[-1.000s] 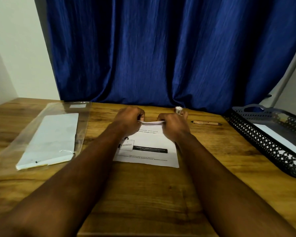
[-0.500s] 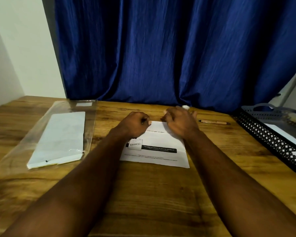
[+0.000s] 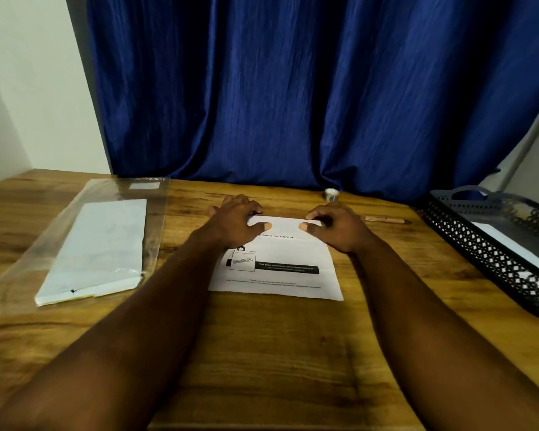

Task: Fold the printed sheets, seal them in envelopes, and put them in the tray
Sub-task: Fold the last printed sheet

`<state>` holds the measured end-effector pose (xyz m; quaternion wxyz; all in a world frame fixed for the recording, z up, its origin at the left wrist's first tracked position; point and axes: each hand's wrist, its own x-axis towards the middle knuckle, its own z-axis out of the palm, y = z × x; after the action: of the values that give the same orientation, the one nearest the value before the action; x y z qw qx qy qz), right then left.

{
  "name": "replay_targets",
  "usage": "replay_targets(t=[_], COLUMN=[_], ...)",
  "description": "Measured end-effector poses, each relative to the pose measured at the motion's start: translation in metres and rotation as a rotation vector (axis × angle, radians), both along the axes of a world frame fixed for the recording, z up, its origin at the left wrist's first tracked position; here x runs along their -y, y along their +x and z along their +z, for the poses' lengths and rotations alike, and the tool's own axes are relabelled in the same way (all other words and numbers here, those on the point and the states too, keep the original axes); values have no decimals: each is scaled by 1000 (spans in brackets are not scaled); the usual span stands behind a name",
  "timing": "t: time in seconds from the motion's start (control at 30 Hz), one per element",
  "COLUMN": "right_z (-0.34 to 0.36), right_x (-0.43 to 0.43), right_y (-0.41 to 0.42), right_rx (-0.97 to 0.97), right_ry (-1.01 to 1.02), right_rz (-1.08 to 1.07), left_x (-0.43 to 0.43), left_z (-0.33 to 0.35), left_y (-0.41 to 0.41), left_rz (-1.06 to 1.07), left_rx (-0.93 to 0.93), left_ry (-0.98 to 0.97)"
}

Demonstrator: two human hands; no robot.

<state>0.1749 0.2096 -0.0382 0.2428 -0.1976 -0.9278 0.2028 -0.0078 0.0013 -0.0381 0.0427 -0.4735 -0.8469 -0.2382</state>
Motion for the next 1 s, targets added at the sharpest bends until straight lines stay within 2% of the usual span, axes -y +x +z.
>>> replay_targets(t=[0.2,0.37,0.57,0.73,0.87,1.0], right_z=[5,7,4,6,17,26], right_x=[3,6,12,17,27,32], right_y=[-4,-5,-8,-8,-11,-11], right_rx=[219,193,228,106,20,-7], right_ry=[76,6,69,109,271,351], right_rz=[-61,-56,-123,-29,24,-23], left_x=[-2,-3,-5,-3,-5,-3], left_z=[-2,-2,-2,6,16,31], left_y=[-3,-3,-2,1,5,11], left_rz=[5,7,14,-119,-141,-144], left_rx=[-5,-4,2,-3,-47,-123], left_ry=[37,7,41,216,320,381])
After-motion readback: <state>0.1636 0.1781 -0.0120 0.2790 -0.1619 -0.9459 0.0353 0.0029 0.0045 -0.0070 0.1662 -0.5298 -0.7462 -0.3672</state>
